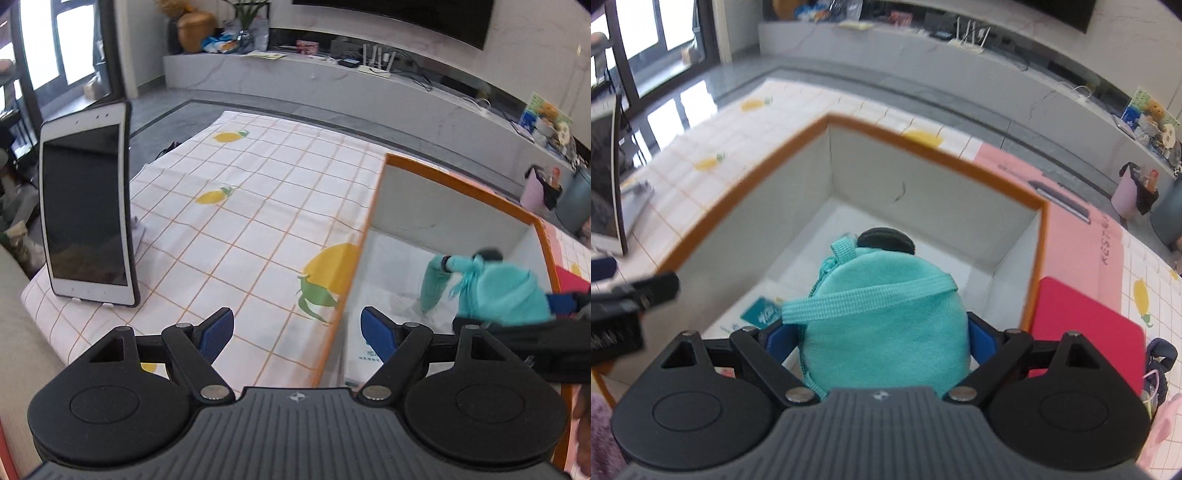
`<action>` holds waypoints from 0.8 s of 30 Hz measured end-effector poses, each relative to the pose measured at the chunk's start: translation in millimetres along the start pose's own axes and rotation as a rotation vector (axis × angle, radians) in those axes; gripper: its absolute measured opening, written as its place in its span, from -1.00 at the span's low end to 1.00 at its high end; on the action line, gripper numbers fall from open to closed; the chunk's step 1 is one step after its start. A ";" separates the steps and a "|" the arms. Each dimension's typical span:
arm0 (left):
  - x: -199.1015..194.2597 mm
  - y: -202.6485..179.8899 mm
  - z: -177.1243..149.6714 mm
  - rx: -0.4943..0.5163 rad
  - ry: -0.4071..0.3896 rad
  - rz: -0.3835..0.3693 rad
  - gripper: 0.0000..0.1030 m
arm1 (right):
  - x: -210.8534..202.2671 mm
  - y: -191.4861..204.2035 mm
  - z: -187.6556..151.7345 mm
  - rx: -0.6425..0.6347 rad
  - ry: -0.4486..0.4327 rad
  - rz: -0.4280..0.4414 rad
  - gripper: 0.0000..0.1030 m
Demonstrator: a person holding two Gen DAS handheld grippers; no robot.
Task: Organize soft objects
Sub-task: 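Open the left gripper releasing the tissue pack while the right gripper releases the backpack into the box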
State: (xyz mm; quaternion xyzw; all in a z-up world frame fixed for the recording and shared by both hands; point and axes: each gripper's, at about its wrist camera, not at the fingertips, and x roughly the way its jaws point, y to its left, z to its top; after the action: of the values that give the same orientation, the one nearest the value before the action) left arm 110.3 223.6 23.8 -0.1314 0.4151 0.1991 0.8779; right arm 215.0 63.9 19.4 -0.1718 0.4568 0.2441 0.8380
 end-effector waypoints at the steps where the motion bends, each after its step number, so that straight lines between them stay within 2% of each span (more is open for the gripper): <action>1: -1.5 2.6 -0.7 -0.009 -0.001 -0.007 0.79 | 4.3 2.6 0.3 -0.013 0.010 -0.004 0.74; 7: 1.2 9.3 0.2 -0.045 0.002 -0.009 0.79 | 29.3 9.3 -0.6 -0.077 0.081 -0.028 0.74; 11: 1.3 6.5 -0.4 -0.031 0.000 0.003 0.79 | 41.1 19.4 -2.1 -0.169 0.116 -0.091 0.74; 17: 1.3 4.5 -0.7 -0.020 0.002 -0.019 0.78 | 44.9 24.9 -3.6 -0.239 0.173 -0.099 0.76; 20: -0.1 4.7 -0.5 -0.024 0.000 -0.030 0.78 | 37.6 28.4 -7.8 -0.287 0.142 -0.092 0.81; 22: -1.9 5.5 0.0 -0.027 -0.009 -0.036 0.78 | 27.4 33.8 -11.0 -0.325 0.106 -0.067 0.95; 24: -4.8 6.0 0.3 -0.029 -0.025 -0.038 0.78 | 19.2 43.4 -15.4 -0.383 0.079 -0.078 0.95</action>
State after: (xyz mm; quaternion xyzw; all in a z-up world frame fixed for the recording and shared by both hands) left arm 105.0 227.9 27.3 -0.1495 0.3986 0.1903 0.8846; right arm 188.8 96.5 -7.8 -0.3550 0.4276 0.2869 0.7803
